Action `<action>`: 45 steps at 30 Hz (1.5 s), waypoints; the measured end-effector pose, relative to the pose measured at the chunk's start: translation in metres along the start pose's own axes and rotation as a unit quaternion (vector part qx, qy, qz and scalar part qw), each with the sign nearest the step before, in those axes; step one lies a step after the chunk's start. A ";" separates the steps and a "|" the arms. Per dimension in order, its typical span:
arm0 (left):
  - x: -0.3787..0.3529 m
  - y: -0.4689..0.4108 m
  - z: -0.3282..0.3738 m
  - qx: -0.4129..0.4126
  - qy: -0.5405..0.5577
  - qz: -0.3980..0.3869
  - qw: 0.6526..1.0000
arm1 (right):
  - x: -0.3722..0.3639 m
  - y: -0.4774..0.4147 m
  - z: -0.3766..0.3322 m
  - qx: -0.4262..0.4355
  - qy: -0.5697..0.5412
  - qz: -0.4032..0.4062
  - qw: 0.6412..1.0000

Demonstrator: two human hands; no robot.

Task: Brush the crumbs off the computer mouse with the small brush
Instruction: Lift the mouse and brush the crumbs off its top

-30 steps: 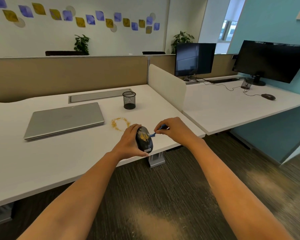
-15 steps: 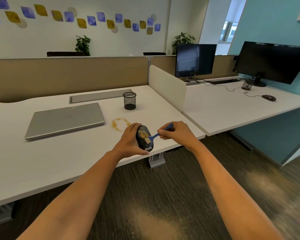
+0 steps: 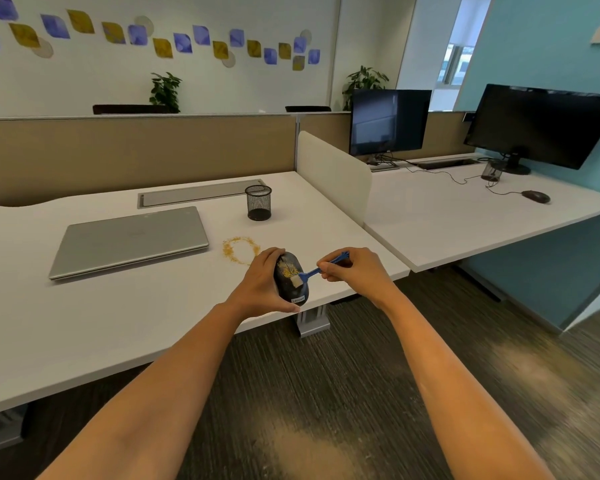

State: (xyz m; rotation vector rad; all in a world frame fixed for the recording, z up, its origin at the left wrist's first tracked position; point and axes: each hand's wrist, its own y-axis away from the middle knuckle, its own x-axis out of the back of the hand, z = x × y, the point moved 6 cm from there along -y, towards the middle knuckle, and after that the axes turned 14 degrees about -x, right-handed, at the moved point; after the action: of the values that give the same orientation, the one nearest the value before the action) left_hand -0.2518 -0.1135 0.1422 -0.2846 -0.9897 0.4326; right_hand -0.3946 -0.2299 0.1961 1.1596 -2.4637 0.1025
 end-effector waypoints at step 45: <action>-0.050 0.008 0.031 -0.046 -0.012 -0.012 0.999 | 0.020 0.032 0.001 0.084 0.183 0.061 0.978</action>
State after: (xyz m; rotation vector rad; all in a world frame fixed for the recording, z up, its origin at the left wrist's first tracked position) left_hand -0.3041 -0.1289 0.1181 -0.3506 -1.0373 0.3707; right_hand -0.4305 -0.2242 0.2067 0.9525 -2.2252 0.5202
